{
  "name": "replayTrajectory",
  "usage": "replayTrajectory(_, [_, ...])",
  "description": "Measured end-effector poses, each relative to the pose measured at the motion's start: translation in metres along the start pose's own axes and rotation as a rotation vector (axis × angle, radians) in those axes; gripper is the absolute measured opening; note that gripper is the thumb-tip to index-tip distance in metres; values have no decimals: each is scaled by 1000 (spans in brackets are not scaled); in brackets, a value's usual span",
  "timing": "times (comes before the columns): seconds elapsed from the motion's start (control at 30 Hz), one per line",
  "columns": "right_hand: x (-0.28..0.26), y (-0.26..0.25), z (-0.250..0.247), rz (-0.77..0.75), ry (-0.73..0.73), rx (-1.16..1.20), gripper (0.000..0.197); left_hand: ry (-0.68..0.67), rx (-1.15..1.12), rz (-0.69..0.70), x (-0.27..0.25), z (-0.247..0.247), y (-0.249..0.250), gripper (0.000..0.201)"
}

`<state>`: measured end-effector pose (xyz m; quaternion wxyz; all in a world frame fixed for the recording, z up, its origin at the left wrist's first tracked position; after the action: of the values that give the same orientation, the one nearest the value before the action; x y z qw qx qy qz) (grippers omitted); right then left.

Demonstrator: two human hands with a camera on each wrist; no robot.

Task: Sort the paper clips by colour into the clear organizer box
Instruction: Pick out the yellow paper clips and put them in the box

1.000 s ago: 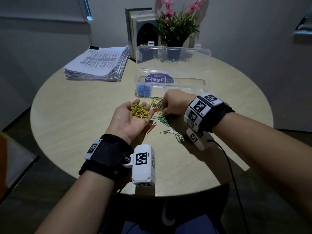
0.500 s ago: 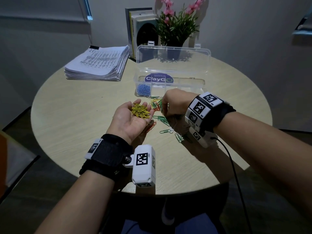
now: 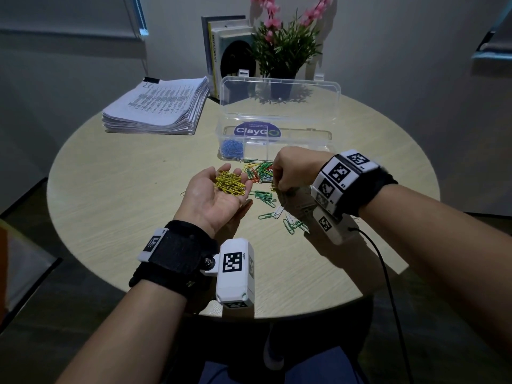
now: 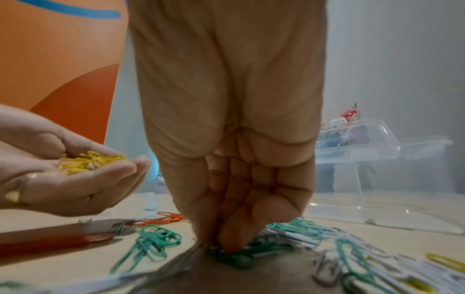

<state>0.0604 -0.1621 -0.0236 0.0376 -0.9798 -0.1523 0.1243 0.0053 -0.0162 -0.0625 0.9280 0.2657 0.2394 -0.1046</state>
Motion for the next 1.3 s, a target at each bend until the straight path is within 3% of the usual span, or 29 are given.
replayTrajectory(0.2, [-1,0,5,-6,2,-33,28,0,2,0,-2,1,-1,34])
replayTrajectory(0.63, [-1,-9,9,11,-109,-47,27,1,-1,3,-4,-3,0,33])
replayTrajectory(0.77, [-3,-7,4,-21,-74,-7,4,-1,11,-2,-4,-6,-1,34])
replayTrajectory(0.9, [-4,-8,-11,-52,-1,89,6,-16,16,-7,-2,-6,-3,34])
replayTrajectory(1.07, [-10,-35,-32,-172,95,403,7,-40,3,-19,3,-1,-7,35])
replayTrajectory(1.17, [-10,-50,-37,-218,47,363,15,-63,-29,-34,7,4,-10,33])
replayTrajectory(1.3, [1,-36,-41,-97,113,232,16,-54,-33,-24,14,1,-4,35])
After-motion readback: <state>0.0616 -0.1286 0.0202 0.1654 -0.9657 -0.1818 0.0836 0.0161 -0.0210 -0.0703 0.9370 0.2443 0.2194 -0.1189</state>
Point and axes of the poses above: each hand's wrist, its own x-axis towards the middle knuckle, its own z-axis out of the palm, y = z × x, the point moved 3 cm from there along x, towards the middle knuckle
